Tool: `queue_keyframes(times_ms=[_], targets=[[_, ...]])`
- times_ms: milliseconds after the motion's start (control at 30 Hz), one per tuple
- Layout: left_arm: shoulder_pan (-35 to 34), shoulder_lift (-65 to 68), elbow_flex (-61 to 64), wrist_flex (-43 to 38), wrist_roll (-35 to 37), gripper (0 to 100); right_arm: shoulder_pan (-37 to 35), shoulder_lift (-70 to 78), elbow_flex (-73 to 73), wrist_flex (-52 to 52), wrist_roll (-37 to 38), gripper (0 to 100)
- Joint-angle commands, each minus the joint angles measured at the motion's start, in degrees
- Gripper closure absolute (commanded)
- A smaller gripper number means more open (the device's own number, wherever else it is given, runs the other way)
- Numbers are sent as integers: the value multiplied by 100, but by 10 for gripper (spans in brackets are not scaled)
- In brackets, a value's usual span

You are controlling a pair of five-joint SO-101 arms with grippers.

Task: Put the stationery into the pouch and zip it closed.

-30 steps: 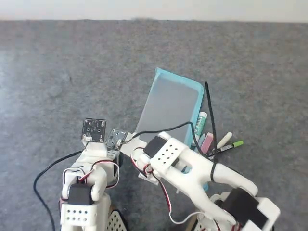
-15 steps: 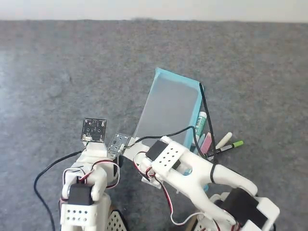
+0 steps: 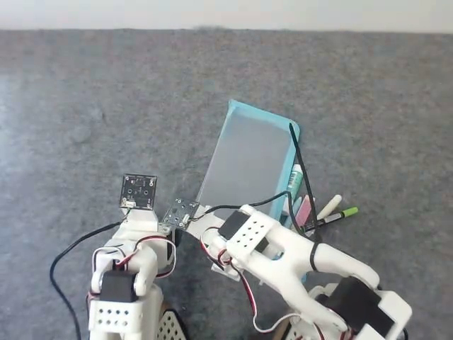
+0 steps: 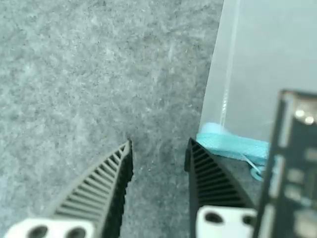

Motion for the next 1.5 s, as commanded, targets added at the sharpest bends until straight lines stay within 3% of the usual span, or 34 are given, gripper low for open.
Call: queue_keyframes(times_ms=[0,167,367,600,767,1133,1467], targets=[[-9,-9,-48,18,44,829,57,-22,123,-233,-44,846],[-9,-9,-48,18,44,829,57,-31,281,-585,-18,997],[-9,-9,-48,18,44,829,119,-84,299,-497,0,991],[-9,-9,-48,18,44,829,1165,-110,-316,295,0,991],[-9,-9,-48,18,44,829,1499,-708,-290,497,202,992],[-9,-9,-48,18,44,829,1516,-3178,-536,1719,633,992],[-9,-9,-48,18,44,829,1516,-3477,-985,1903,501,991]])
